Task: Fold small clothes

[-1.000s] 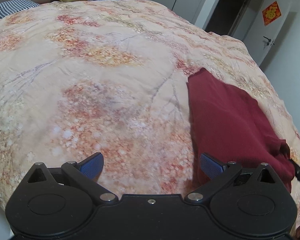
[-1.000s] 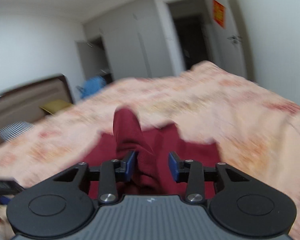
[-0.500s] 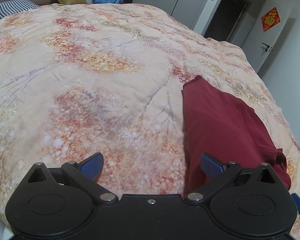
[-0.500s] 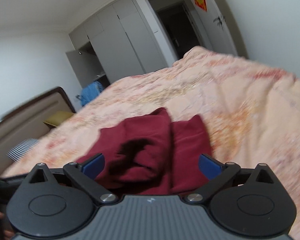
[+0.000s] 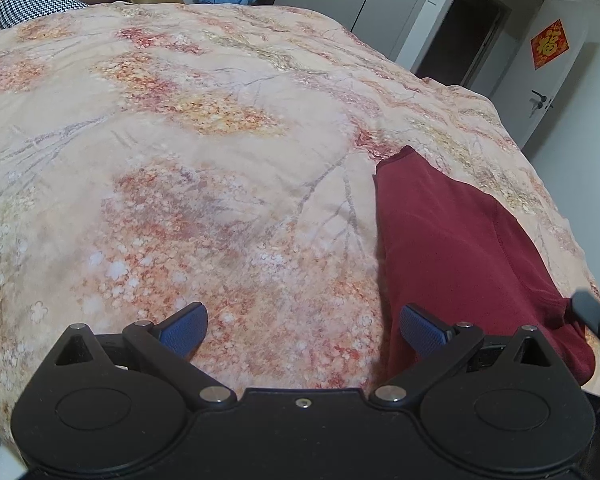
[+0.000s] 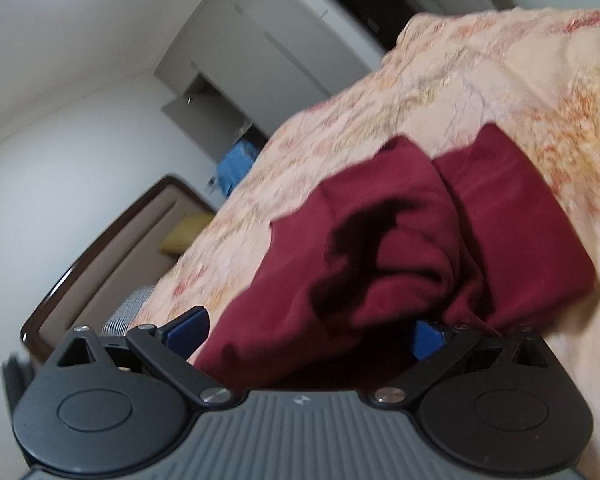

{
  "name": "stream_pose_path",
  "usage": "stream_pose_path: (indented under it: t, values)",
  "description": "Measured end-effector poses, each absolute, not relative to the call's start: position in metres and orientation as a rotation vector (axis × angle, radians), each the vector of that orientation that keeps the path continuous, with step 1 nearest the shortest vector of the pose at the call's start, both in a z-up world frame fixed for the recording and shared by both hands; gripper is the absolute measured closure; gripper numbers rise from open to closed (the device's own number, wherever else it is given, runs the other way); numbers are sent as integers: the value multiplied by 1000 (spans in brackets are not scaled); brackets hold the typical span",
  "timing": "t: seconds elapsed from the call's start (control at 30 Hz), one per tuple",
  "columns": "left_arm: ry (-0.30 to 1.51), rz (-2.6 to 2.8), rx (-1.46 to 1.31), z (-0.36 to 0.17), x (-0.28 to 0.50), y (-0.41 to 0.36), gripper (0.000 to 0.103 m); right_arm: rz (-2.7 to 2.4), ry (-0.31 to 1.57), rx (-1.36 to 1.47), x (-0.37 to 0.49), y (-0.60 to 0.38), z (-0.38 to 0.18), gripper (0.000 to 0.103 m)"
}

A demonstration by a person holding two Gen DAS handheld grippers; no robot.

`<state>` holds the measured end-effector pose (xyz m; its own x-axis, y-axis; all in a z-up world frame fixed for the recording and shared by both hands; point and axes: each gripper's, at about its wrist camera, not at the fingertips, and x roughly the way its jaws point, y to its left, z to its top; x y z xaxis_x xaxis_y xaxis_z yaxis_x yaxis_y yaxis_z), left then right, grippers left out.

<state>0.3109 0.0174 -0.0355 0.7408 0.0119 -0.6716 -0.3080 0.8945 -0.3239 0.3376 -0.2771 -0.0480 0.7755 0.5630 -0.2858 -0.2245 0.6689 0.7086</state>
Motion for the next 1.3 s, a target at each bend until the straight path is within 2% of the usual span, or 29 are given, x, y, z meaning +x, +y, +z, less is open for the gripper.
stream_pose_path:
  t: [0.1, 0.23, 0.37, 0.5, 0.77, 0.9, 1.0, 1.07, 1.1, 1.17, 1.23, 1.27, 1.3]
  values:
    - [722, 185, -427, -35, 312, 16, 1, 412, 469, 752, 343, -275, -50, 0]
    - [720, 186, -430, -36, 312, 16, 1, 345, 421, 750, 329, -274, -49, 11]
    - [713, 199, -422, -37, 312, 14, 1, 405, 423, 637, 320, -262, -46, 11]
    - [713, 188, -424, -38, 310, 16, 1, 443, 467, 642, 320, -252, -54, 11]
    - [706, 190, -410, -33, 314, 14, 1, 401, 351, 667, 342, -272, -33, 11]
    - [698, 181, -421, -34, 319, 15, 1, 364, 448, 712, 359, -278, -50, 12]
    - [702, 180, -433, -39, 323, 16, 1, 325, 446, 753, 359, -281, -60, 21]
    - [700, 180, -428, -40, 323, 15, 1, 318, 430, 762, 361, -280, -59, 22]
    - [700, 180, -422, -41, 324, 15, 1, 314, 421, 761, 361, -279, -58, 26]
    - [702, 176, -417, -41, 326, 14, 1, 292, 419, 732, 366, -276, -57, 43]
    - [704, 169, -408, -39, 330, 13, 1, 270, 416, 691, 368, -275, -56, 66]
    - [705, 164, -398, -36, 333, 11, 1, 272, 410, 673, 367, -277, -55, 69]
    - [705, 161, -388, -33, 335, 8, 1, 278, 405, 658, 367, -279, -54, 76]
